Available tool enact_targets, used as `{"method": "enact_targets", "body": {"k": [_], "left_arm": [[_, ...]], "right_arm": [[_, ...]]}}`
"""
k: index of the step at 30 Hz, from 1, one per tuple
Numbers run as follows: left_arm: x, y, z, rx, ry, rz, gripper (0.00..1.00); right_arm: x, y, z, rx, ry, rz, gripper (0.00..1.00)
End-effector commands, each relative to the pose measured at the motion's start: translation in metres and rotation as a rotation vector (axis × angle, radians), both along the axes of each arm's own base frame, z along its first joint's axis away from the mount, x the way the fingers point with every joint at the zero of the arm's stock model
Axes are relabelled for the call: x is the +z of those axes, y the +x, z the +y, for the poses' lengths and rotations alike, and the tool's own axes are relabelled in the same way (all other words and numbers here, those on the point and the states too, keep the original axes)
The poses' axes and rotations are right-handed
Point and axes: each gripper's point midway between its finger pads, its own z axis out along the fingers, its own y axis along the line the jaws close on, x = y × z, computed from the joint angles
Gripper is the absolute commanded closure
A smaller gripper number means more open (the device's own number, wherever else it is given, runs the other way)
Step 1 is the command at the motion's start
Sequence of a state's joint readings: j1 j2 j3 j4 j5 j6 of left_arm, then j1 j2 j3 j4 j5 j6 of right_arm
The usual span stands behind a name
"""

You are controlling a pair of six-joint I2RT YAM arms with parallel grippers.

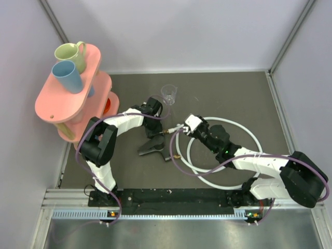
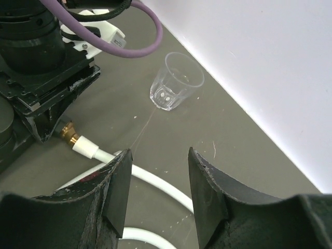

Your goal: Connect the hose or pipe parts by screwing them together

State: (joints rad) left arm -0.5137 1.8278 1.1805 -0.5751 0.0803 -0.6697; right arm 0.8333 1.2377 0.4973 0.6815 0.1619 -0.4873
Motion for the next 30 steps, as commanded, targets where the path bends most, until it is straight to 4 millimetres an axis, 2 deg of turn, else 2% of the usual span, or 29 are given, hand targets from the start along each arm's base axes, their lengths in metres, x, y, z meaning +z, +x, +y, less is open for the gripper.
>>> {"method": "enact_targets", "body": {"k": [1,3,4,6,7,8,10,12,14,20,25,30], "left_arm": [[0.001,0.002,0.002,-0.072,0.027,-0.035,1.0],[0.016,0.004,-0.005,-0.164,-0.007,-0.082,1.0],[0.021,0.005,-0.008,-0.2,-0.024,-0.105,1.0],[0.037,0.005,-0.013,-0.306,-0.052,-0.147,1.0],[0.043,0.004,-0.015,-0.343,-0.059,-0.162,1.0],[0.045,-0.002,-0.011,-0.371,-0.051,-0.147,1.0],[0.054,-0.001,-0.007,-0.427,-0.025,-0.169,1.0],[0.06,-0.004,-0.004,-0.472,-0.017,-0.163,1.0],[0.065,-0.007,-0.007,-0.494,-0.039,-0.163,1.0],[0.081,-0.016,-0.024,-0.555,-0.168,-0.176,1.0],[0.09,-0.019,-0.028,-0.585,-0.205,-0.18,1.0],[0.092,-0.022,-0.033,-0.608,-0.24,-0.166,1.0]], "right_arm": [[0.01,0.006,-0.005,-0.029,0.046,0.018,0.53],[0.007,-0.001,0.001,0.042,0.025,0.005,0.53],[0.012,-0.012,0.013,0.157,0.033,-0.021,0.53],[0.003,-0.025,0.017,0.264,-0.008,-0.075,0.52],[0.005,-0.037,0.028,0.368,-0.011,-0.124,0.51],[-0.002,-0.041,0.029,0.404,-0.063,-0.172,0.5],[-0.013,-0.043,0.036,0.454,-0.107,-0.192,0.46],[-0.032,-0.039,0.041,0.478,-0.168,-0.173,0.4],[-0.045,-0.039,0.046,0.504,-0.206,-0.183,0.39],[-0.059,-0.041,0.059,0.591,-0.276,-0.215,0.37],[-0.076,-0.03,0.063,0.585,-0.342,-0.237,0.38],[-0.074,-0.017,0.069,0.56,-0.413,-0.303,0.46]]}}
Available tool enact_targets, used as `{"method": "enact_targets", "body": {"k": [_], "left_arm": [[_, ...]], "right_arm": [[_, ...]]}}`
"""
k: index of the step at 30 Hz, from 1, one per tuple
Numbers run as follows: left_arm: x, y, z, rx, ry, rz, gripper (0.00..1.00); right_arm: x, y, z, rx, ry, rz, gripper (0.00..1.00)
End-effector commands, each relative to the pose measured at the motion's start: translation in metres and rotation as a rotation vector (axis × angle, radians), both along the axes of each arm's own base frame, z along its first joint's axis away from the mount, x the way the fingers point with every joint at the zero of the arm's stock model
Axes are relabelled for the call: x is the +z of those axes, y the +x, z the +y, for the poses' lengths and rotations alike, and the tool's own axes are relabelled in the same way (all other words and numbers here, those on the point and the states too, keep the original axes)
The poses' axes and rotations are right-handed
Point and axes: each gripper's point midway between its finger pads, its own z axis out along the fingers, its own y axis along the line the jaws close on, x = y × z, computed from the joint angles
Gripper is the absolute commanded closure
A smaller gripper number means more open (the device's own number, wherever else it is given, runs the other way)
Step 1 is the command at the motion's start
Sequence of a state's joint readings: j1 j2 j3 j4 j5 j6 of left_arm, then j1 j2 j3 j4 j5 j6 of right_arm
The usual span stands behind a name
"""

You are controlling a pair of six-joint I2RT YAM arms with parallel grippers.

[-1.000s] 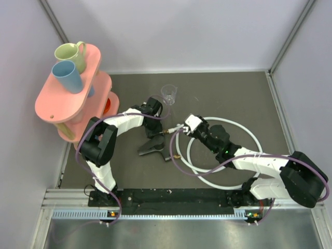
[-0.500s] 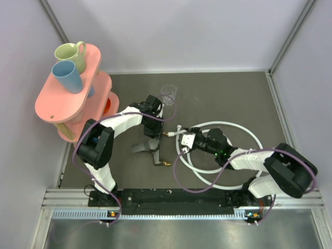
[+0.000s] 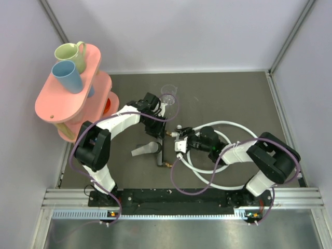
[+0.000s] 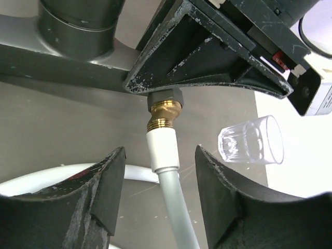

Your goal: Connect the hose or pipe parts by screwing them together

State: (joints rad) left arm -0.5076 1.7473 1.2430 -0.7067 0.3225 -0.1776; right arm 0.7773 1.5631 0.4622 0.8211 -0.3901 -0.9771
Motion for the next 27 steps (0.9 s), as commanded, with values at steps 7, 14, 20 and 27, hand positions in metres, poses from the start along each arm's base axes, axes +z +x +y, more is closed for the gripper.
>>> {"method": "enact_targets", "body": {"k": [7,14,20,27], "left_arm": [[0.052,-0.002,-0.029,-0.1,-0.198,-0.043,1.0],[0.067,0.0,-0.039,-0.084,-0.293,-0.105,1.0],[0.085,0.001,-0.054,-0.084,-0.426,-0.31,1.0],[0.094,0.002,-0.056,-0.09,-0.486,-0.6,1.0]], "right_arm": [[0.018,0.021,0.021,0.035,-0.045,-0.144,0.65],[0.039,0.014,0.035,0.03,0.047,0.078,1.0],[0.077,0.034,0.037,-0.128,0.301,0.615,1.0],[0.105,0.041,0.029,-0.018,0.467,1.078,1.0]]}}
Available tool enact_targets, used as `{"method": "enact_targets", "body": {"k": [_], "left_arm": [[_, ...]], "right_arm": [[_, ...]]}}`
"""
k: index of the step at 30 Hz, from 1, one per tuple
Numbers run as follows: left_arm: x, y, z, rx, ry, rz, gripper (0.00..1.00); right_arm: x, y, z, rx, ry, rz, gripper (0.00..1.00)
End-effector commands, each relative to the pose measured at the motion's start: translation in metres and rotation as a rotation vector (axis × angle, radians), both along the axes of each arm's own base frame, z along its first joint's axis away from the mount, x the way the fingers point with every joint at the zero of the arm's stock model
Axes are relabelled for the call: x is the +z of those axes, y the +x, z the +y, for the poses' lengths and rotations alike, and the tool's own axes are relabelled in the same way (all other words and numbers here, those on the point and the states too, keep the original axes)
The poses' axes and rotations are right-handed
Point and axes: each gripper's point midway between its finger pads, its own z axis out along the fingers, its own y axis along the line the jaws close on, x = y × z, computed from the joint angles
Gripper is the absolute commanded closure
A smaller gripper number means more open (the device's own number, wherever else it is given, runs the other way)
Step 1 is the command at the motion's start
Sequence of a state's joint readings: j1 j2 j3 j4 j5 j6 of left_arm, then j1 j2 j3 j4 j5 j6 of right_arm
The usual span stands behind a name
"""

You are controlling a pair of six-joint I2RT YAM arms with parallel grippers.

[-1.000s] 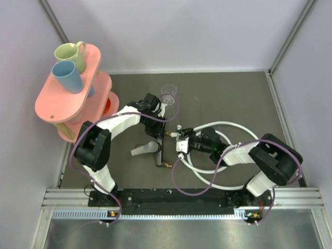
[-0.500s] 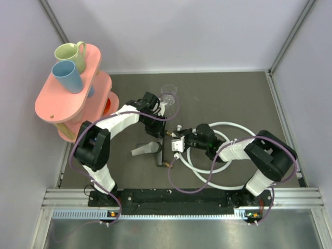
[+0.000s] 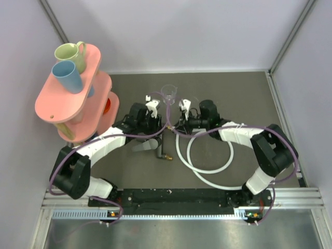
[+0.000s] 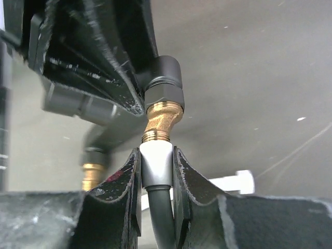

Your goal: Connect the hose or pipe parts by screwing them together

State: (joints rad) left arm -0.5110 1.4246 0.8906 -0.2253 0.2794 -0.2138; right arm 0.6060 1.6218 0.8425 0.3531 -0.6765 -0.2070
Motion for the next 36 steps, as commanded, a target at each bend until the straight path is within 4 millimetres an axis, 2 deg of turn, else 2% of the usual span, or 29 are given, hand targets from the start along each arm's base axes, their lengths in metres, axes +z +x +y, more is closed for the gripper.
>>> {"method": "enact_targets", "body": {"k": [1,2,3,4,6,8,9,10,12,13,15,18,19,21,22,23,25,28,29,30,31,32,33,34,36], "left_arm": [[0.058,-0.013,-0.054,-0.167,-0.257,-0.248,1.0],[0.055,-0.018,-0.054,-0.174,-0.258,-0.258,1.0],[0.06,-0.017,-0.057,-0.18,-0.274,-0.295,1.0],[0.059,-0.016,-0.056,-0.172,-0.263,-0.311,1.0],[0.058,-0.016,-0.058,-0.175,-0.252,-0.325,1.0],[0.052,-0.013,-0.055,-0.164,-0.236,-0.337,1.0],[0.05,-0.012,-0.055,-0.16,-0.233,-0.337,1.0],[0.051,-0.011,-0.056,-0.164,-0.238,-0.349,1.0],[0.044,-0.007,-0.054,-0.149,-0.219,-0.348,1.0],[0.043,-0.007,-0.054,-0.145,-0.215,-0.347,1.0],[0.042,-0.005,-0.053,-0.136,-0.212,-0.343,1.0],[0.043,-0.005,-0.052,-0.129,-0.208,-0.331,1.0],[0.045,-0.002,-0.051,-0.116,-0.204,-0.329,1.0],[0.034,-0.005,-0.046,-0.108,-0.154,-0.267,1.0],[0.036,0.0,-0.047,-0.108,-0.143,-0.256,1.0],[0.029,-0.005,-0.043,-0.118,-0.119,-0.205,1.0],[0.026,-0.005,-0.042,-0.13,-0.122,-0.179,1.0],[0.023,-0.01,-0.038,-0.153,-0.147,-0.108,1.0],[0.024,-0.011,-0.038,-0.161,-0.161,-0.086,1.0],[0.023,-0.016,-0.037,-0.174,-0.172,-0.048,1.0],[0.029,-0.015,-0.037,-0.187,-0.205,-0.017,1.0],[0.033,-0.018,-0.038,-0.208,-0.224,0.008,1.0],[0.03,-0.024,-0.035,-0.211,-0.223,0.068,1.0],[0.036,-0.018,-0.033,-0.205,-0.242,0.089,1.0],[0.042,-0.024,-0.033,-0.223,-0.281,0.16,1.0]], "right_arm": [[0.088,0.019,0.017,0.02,0.304,0.246,1.0],[0.078,0.022,0.017,0.019,0.291,0.321,1.0],[0.078,0.026,0.014,0.005,0.293,0.369,1.0],[0.083,0.026,0.015,0.012,0.302,0.433,1.0],[0.077,0.03,0.012,0.005,0.306,0.513,1.0],[0.079,0.035,0.002,-0.032,0.364,0.684,1.0],[0.078,0.037,0.001,0.016,0.401,0.705,1.0],[0.08,0.037,-0.005,-0.001,0.442,0.857,1.0],[0.081,0.043,-0.011,0.028,0.505,0.857,1.0],[0.076,0.049,-0.02,-0.018,0.53,0.919,1.0],[0.075,0.055,-0.025,-0.045,0.555,0.91,0.94],[0.08,0.049,-0.033,-0.03,0.55,0.826,0.82],[0.084,0.046,-0.035,-0.031,0.531,0.777,0.71],[0.087,0.045,-0.037,-0.054,0.51,0.722,0.61],[0.091,0.042,-0.041,-0.069,0.472,0.648,0.52],[0.09,0.043,-0.043,-0.092,0.447,0.612,0.46],[0.091,0.046,-0.05,-0.119,0.385,0.466,0.37],[0.089,0.04,-0.055,-0.082,0.314,0.23,0.35],[0.099,0.036,-0.059,-0.09,0.295,0.125,0.35],[0.086,0.028,-0.057,-0.047,0.222,-0.043,0.35],[0.082,0.021,-0.055,-0.03,0.185,-0.136,0.35],[0.096,0.012,-0.055,-0.012,0.172,-0.288,0.35],[0.077,0.0,-0.049,0.026,0.1,-0.442,0.35],[0.078,-0.007,-0.047,0.044,0.08,-0.541,0.34],[0.078,-0.012,-0.046,0.037,0.023,-0.776,0.33]]}}
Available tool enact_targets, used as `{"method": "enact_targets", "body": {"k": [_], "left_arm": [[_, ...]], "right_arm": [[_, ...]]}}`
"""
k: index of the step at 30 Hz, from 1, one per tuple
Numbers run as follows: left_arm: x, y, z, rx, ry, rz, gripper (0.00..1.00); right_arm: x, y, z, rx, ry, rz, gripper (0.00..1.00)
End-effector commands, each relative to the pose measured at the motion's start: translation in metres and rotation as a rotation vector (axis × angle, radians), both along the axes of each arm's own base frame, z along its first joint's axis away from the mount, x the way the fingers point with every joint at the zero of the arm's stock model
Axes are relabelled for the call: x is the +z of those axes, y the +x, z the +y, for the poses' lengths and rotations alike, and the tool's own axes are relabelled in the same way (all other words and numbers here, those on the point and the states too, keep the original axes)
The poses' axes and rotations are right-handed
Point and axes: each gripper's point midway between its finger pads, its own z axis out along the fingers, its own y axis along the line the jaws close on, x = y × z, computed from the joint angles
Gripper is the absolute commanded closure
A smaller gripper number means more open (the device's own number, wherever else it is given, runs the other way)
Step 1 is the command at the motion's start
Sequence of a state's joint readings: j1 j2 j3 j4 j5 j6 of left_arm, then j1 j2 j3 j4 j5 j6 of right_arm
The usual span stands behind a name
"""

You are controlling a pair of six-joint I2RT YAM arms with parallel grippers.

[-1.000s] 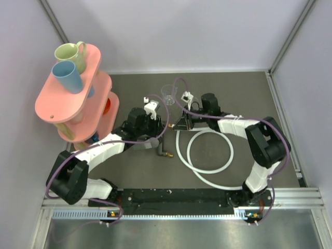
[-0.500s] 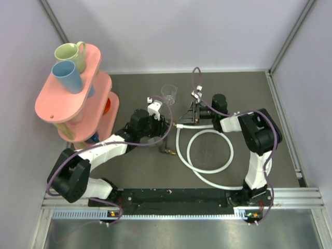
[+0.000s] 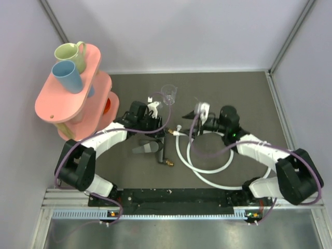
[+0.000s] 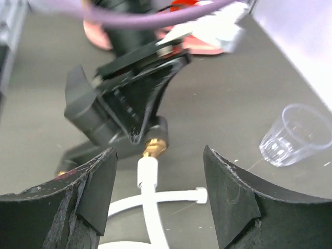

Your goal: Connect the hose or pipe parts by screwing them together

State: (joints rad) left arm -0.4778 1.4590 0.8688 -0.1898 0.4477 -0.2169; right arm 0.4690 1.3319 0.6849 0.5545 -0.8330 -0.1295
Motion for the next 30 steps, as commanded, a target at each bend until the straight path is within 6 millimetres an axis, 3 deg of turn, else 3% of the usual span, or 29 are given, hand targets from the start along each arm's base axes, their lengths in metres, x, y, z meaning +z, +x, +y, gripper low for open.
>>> {"method": "enact_targets", "body": {"k": [1,3,4,12,16,25,30], "left_arm": [[0.049,-0.011,-0.018,-0.12,-0.202,0.149,1.0],[0.058,-0.014,-0.02,-0.15,-0.246,0.206,1.0],[0.052,-0.018,-0.017,-0.143,-0.233,0.264,1.0],[0.053,-0.022,-0.01,-0.164,-0.176,0.304,1.0],[0.052,-0.023,-0.009,-0.164,-0.167,0.308,1.0],[0.049,-0.019,-0.01,-0.161,-0.159,0.32,1.0],[0.048,-0.018,-0.012,-0.159,-0.161,0.322,1.0]], "right_arm": [[-0.012,-0.008,0.008,-0.032,-0.199,-0.643,0.33],[-0.019,-0.008,0.01,-0.044,-0.277,-0.765,0.34],[-0.02,-0.016,0.018,-0.022,-0.289,-0.81,0.34],[-0.036,-0.012,0.027,0.001,-0.469,-1.065,0.42],[-0.051,-0.01,0.029,0.046,-0.534,-1.066,0.44],[-0.058,-0.002,0.043,0.074,-0.562,-1.099,0.5],[-0.061,0.001,0.052,0.092,-0.551,-1.099,0.65]]}}
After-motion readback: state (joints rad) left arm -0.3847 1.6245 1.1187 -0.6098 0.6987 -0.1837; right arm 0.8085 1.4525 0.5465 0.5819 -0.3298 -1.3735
